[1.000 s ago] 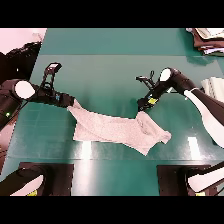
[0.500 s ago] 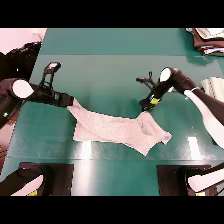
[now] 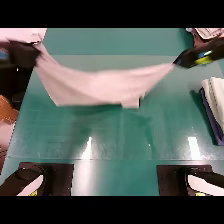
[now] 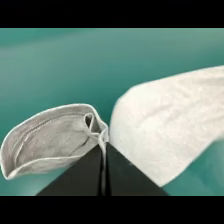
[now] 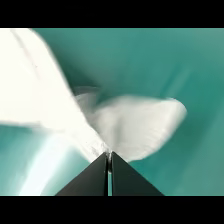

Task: Fold the shirts.

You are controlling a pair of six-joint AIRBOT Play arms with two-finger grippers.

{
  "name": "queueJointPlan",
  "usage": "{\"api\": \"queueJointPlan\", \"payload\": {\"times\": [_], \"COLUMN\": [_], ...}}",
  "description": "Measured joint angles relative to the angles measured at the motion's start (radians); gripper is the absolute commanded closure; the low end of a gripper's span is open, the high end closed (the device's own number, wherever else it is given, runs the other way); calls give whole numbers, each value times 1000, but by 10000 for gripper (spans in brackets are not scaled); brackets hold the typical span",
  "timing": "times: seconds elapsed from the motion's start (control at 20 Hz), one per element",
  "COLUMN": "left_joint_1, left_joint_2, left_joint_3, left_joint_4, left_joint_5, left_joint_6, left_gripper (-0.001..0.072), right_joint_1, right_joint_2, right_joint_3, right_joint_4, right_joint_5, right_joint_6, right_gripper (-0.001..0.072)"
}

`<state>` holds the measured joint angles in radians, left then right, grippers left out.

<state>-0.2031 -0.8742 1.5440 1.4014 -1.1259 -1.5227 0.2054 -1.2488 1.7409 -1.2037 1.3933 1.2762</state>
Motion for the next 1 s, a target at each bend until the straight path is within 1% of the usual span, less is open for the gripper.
{"api": "queueJointPlan", "payload": {"times": [0.3,0.5,0.6,0.75,0.85,1.0], "left_joint_1": [0,0,0,0,0,0], "left_joint_2": [42,40,32,30,28,21], "left_joint_3": [248,268,191,-20,-200,-446], "left_joint_4": [2,31,71,122,140,153], "left_joint_5": [-61,-124,-169,-178,-122,32], "left_joint_6": [-14,-14,-15,-16,-31,-87], "left_gripper": [683,683,683,683,683,683], "right_joint_1": [-125,-209,-228,-243,-247,-249], "right_joint_2": [229,320,360,428,470,527], "right_joint_3": [86,76,8,-202,-381,-642], "right_joint_4": [-5,-5,0,-3,-3,8], "right_joint_5": [13,91,118,134,119,68], "right_joint_6": [15,43,53,75,84,91], "right_gripper": [700,700,700,701,701,700]}}
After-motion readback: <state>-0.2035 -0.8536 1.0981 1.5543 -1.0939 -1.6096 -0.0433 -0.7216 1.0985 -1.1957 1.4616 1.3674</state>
